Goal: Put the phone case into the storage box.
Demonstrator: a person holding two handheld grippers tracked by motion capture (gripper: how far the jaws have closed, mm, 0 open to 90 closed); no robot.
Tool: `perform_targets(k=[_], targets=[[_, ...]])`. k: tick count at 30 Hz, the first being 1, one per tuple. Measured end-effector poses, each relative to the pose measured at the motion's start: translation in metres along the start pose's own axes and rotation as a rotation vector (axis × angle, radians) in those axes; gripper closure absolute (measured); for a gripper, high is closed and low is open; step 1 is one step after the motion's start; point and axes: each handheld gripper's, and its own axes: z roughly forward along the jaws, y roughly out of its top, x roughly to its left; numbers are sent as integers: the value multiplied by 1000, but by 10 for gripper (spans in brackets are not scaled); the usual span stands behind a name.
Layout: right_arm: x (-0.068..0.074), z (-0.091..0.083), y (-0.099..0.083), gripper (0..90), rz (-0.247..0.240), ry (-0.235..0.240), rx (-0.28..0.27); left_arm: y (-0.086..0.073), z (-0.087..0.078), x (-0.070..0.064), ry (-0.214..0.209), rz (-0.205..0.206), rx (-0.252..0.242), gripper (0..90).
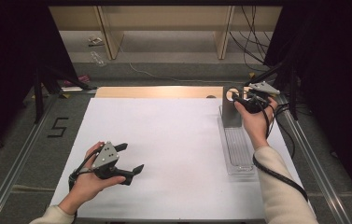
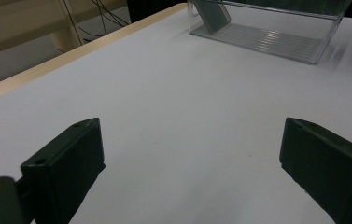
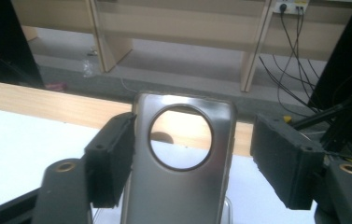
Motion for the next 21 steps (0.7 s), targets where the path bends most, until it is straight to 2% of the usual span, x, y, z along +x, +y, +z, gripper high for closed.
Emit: perform_targets(k=[6,10,13,17,21], targets=[[0,-9,-4,214,4,36,-7,0,0,0,6,1,3,61],[4,-16,-5,164,-13,62,-12,0,0,1,11,1,5,61],[7,-21,-7,164,-23,79,-13,0,0,1,10,0,6,60],[9,-28,-11,164,-3,97,-17,0,0,1,10,0,4,61],[12,-32,-12,165,-11,119,-5,-1,0,1,11,1,7,62]])
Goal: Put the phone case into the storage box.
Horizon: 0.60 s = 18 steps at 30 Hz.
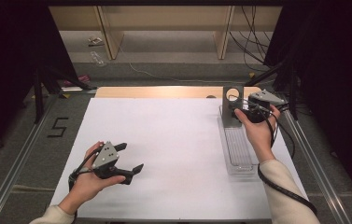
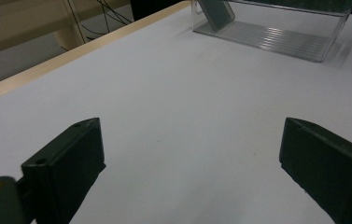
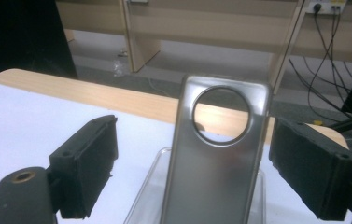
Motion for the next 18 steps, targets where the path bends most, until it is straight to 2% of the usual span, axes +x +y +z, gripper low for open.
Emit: perform_targets(k=[7,14,18], targets=[[5,-12,-1,164,3,35,-8,0,0,1,5,0,0,62],[8,-27,-8,163,27,79,-4,0,0,0,5,4,1,62],[9,-34,-12,162,20,93,-3,1,-1,0,5,3,1,62]])
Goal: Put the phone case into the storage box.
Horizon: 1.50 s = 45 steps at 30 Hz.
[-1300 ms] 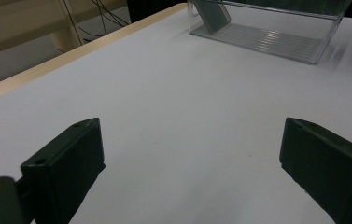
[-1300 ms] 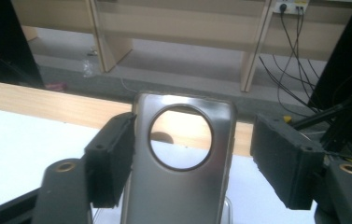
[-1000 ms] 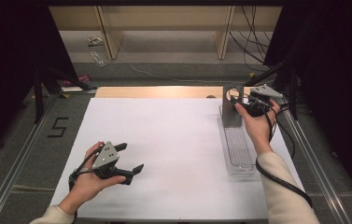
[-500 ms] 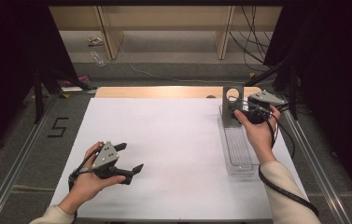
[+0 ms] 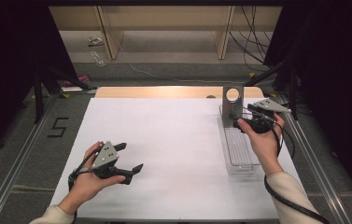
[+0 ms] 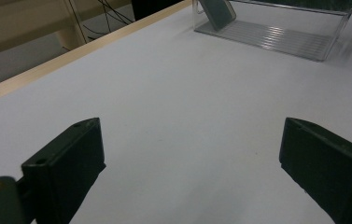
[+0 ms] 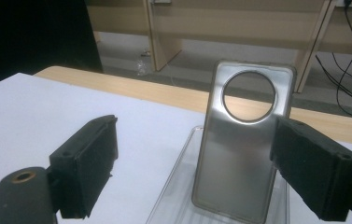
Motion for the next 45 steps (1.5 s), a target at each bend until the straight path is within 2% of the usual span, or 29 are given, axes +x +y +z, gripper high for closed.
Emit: perform_targets(k=[4,13,45], targets=[[0,-8,-6,161,12,24,7,0,0,0,-1,0,0,62],[2,-21,-15,161,6,36,10,0,0,0,-2,1,3,62],[12,-51,-39,160,-17,103,1,-1,0,1,8,-7,4,62]])
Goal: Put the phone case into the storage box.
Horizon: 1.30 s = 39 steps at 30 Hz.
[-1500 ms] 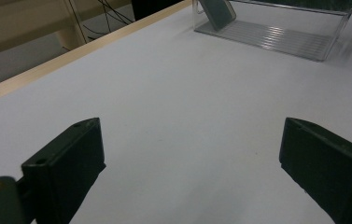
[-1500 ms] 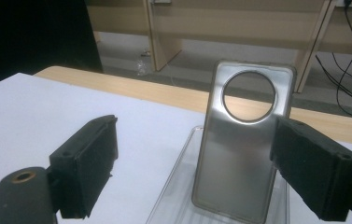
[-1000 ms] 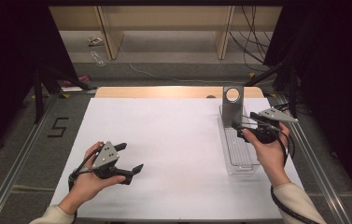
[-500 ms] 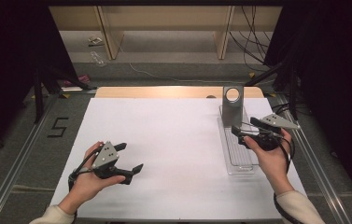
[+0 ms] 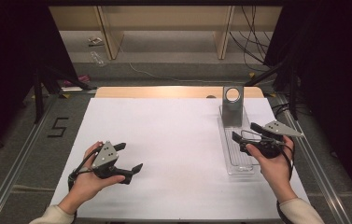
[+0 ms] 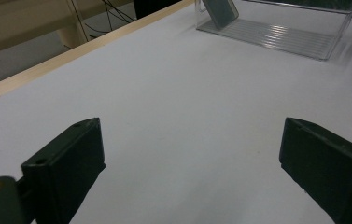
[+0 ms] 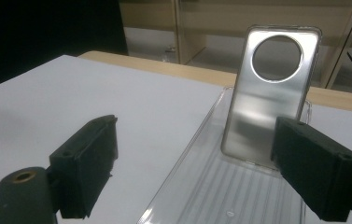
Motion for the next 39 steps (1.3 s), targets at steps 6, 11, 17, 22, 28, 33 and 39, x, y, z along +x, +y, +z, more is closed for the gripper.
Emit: perform_targets(k=[6,11,17,22,28,33,39], targets=[[3,-4,-6,160,-7,14,7,0,0,1,0,0,0,62],[5,-8,-10,160,-11,20,7,0,-1,1,3,1,0,62],[7,-11,-15,160,-14,30,14,-1,0,1,1,0,1,62],[9,-14,-18,160,-13,36,18,0,-1,1,2,0,0,62],[11,-18,-23,160,-17,38,24,-1,0,1,1,1,2,62],[9,-22,-26,160,-12,34,21,-1,0,1,0,3,5,63],[9,-25,-28,160,-19,33,19,-1,0,1,0,4,7,65]])
